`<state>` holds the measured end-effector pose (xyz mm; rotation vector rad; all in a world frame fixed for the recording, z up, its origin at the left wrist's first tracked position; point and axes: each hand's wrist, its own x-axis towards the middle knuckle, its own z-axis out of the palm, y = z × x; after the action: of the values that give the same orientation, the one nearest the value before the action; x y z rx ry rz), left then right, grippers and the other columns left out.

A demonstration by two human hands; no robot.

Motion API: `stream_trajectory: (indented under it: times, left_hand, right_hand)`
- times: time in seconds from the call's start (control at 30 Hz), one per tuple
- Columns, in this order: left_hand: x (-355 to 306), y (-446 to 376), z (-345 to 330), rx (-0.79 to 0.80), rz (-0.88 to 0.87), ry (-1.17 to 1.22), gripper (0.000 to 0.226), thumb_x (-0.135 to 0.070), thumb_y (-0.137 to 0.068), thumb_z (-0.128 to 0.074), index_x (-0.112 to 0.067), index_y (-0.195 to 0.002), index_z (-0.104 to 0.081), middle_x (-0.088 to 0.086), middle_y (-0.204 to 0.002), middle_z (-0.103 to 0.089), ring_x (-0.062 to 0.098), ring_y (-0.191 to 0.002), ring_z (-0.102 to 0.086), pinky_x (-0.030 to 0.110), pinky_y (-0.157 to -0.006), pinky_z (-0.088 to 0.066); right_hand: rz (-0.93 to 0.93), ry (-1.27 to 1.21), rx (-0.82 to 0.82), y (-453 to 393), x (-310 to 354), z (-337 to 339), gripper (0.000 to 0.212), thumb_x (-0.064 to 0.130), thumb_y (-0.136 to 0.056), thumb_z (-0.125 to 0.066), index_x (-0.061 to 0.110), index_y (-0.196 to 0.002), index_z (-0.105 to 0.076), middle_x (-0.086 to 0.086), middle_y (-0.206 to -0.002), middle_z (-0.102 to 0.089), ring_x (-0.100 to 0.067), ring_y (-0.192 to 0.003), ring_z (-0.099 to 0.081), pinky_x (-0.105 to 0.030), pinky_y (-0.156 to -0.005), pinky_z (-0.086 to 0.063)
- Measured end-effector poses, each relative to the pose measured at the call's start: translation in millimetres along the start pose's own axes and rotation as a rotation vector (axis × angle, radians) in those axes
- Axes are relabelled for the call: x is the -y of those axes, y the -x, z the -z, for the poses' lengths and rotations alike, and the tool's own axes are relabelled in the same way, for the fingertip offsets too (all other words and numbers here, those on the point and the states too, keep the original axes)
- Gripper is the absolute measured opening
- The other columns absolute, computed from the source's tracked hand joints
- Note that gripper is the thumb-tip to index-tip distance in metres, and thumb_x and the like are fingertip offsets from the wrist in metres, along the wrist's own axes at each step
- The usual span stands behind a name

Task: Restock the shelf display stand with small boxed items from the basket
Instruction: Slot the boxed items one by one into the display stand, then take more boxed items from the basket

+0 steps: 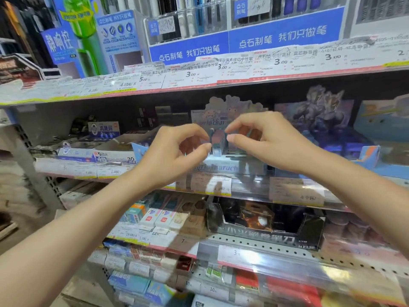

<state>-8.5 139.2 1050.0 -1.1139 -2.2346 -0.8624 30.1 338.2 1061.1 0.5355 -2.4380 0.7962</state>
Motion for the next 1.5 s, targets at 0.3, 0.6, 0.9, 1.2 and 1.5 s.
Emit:
stream_trajectory:
  times: [0.3,0.6,0.9,1.2,1.5]
  left_hand:
    - [30.9,96.7,13.6,0.363,0.102,0.036,0.029,-0.042,-0.077,-0.054,-0.016,-0.07,-0.064,-0.006,-0.049,-0.054,0.006,-0.046,-0.046,0.015,-0.047,-0.032]
    - [100.3,227.3,-26.7,0.745,0.273,0.136,0.018,-0.03,-0.08,-0.061,-0.017,-0.067,-0.063,-0.004,-0.055,-0.057,0.004,-0.048,-0.045,0.025,-0.049,-0.036]
    - [185.1,380.7,-168.0,0.988,0.582,0.178,0.033,-0.034,-0.078,-0.058,-0.003,-0.082,-0.067,0.004,-0.071,-0.062,0.012,-0.063,-0.05,0.012,-0.051,-0.032]
    - [279.3,578.3,-403.2,1.108,0.863,0.159,0.015,-0.029,-0.077,-0.065,-0.016,-0.085,-0.064,0.002,-0.08,-0.061,0.015,-0.074,-0.056,0.025,-0.069,-0.047]
    - [341.3,718.2,-606.7,1.098,0.834,0.292,0.032,-0.017,-0.084,-0.062,-0.006,-0.113,-0.058,0.014,-0.109,-0.064,0.019,-0.085,-0.054,0.025,-0.073,-0.044]
  right_hand:
    - [-0.246,-0.424,0.162,77.3,48.4,-77.1,0.025,0.021,-0.086,-0.058,0.001,-0.074,-0.067,-0.004,-0.056,-0.059,-0.005,-0.046,-0.045,-0.019,-0.048,-0.037]
    - [-0.553,-0.446,0.357,162.4,55.3,-216.1,0.023,0.024,-0.085,-0.059,0.012,-0.069,-0.07,0.001,-0.06,-0.064,-0.006,-0.054,-0.054,-0.025,-0.057,-0.045]
    - [-0.885,-0.377,0.6,292.0,-38.8,-375.4,0.011,0.02,-0.084,-0.062,0.014,-0.081,-0.07,0.008,-0.073,-0.062,-0.006,-0.07,-0.057,-0.014,-0.067,-0.043]
    - [-1.151,-0.183,0.732,484.9,-198.0,-574.6,0.018,0.006,-0.082,-0.057,0.013,-0.09,-0.071,0.002,-0.077,-0.059,-0.015,-0.075,-0.053,-0.01,-0.058,-0.035]
    - [-1.342,-0.044,0.77,627.0,-294.5,-792.4,0.028,0.011,-0.085,-0.049,0.005,-0.109,-0.061,-0.014,-0.118,-0.063,-0.029,-0.111,-0.058,-0.028,-0.087,-0.046]
